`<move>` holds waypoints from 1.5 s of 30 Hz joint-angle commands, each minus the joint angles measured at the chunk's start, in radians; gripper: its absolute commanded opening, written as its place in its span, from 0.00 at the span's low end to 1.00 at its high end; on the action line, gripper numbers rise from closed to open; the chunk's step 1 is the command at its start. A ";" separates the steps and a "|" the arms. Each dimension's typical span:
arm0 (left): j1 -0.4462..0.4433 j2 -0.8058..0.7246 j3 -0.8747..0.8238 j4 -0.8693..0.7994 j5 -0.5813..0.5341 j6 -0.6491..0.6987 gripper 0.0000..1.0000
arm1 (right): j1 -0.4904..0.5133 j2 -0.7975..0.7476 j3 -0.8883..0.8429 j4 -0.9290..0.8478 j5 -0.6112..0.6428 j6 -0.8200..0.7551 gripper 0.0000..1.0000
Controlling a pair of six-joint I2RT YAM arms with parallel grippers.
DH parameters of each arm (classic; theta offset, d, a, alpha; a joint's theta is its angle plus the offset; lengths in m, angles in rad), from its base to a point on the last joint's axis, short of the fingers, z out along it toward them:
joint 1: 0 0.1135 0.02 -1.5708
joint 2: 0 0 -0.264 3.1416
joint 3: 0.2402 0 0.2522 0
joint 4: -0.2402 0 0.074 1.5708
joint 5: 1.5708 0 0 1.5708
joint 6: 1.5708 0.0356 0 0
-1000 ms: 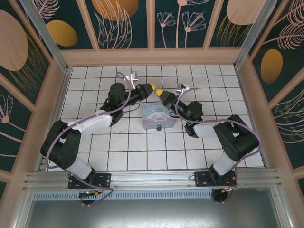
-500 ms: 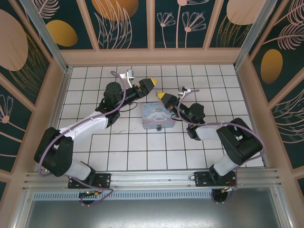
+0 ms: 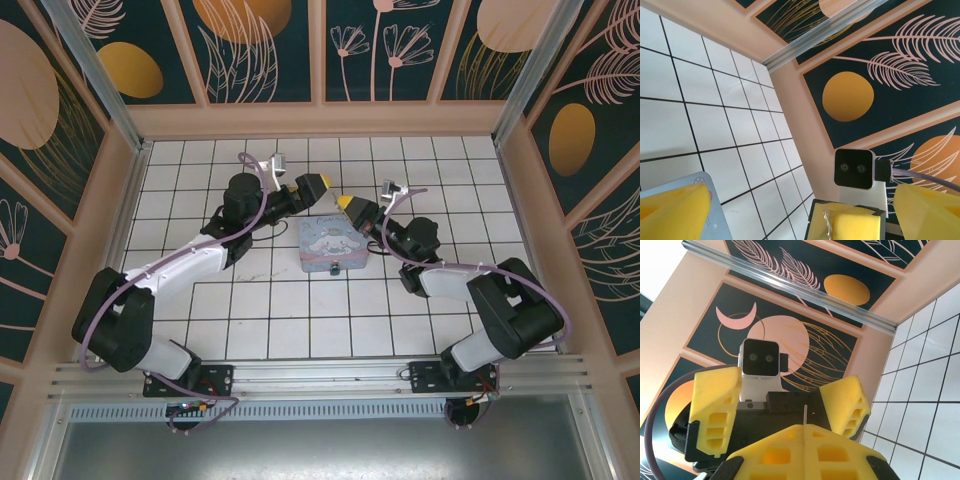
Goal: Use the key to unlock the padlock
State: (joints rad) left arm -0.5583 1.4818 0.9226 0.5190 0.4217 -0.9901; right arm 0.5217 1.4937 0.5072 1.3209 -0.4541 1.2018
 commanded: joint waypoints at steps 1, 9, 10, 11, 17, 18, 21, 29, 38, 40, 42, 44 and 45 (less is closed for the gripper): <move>-0.004 0.019 0.032 0.024 0.039 0.004 0.87 | 0.001 -0.021 0.008 0.004 -0.036 -0.031 0.00; -0.021 0.058 0.031 0.078 0.058 -0.031 0.66 | 0.017 0.001 0.040 0.000 -0.046 -0.034 0.00; -0.024 0.061 0.033 0.077 0.060 -0.030 0.64 | 0.020 0.003 0.043 0.001 -0.045 -0.034 0.00; -0.027 0.064 0.035 0.078 0.059 -0.030 0.63 | 0.020 0.005 0.044 0.000 -0.044 -0.034 0.00; -0.032 0.073 0.037 0.088 0.057 -0.036 0.52 | 0.020 0.016 0.053 -0.003 -0.044 -0.036 0.00; -0.032 0.075 0.038 0.088 0.056 -0.038 0.50 | 0.020 0.017 0.053 -0.003 -0.044 -0.037 0.00; -0.033 0.077 0.039 0.093 0.056 -0.040 0.46 | 0.020 0.019 0.053 -0.005 -0.045 -0.038 0.00; -0.037 0.084 0.044 0.098 0.058 -0.041 0.33 | 0.043 0.031 0.056 -0.009 -0.043 -0.042 0.00; -0.040 0.091 0.044 0.098 0.063 -0.038 0.00 | 0.046 0.034 0.056 -0.010 -0.043 -0.043 0.00; -0.041 0.087 0.044 0.099 0.055 -0.038 0.00 | 0.041 0.017 0.042 -0.015 -0.034 -0.045 0.10; -0.040 0.079 0.045 0.102 0.045 -0.038 0.00 | 0.031 -0.014 0.011 -0.014 -0.012 -0.040 0.29; -0.040 0.072 0.043 0.113 0.037 -0.038 0.00 | 0.032 -0.045 -0.018 -0.008 0.005 -0.037 0.35; -0.040 0.070 0.042 0.122 0.037 -0.040 0.00 | 0.000 -0.061 -0.030 -0.009 0.011 -0.034 0.37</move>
State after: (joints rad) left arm -0.5953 1.5589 0.9382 0.5907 0.4660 -1.0405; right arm 0.5526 1.4933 0.5110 1.2682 -0.4664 1.1778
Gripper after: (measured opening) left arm 0.069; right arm 0.356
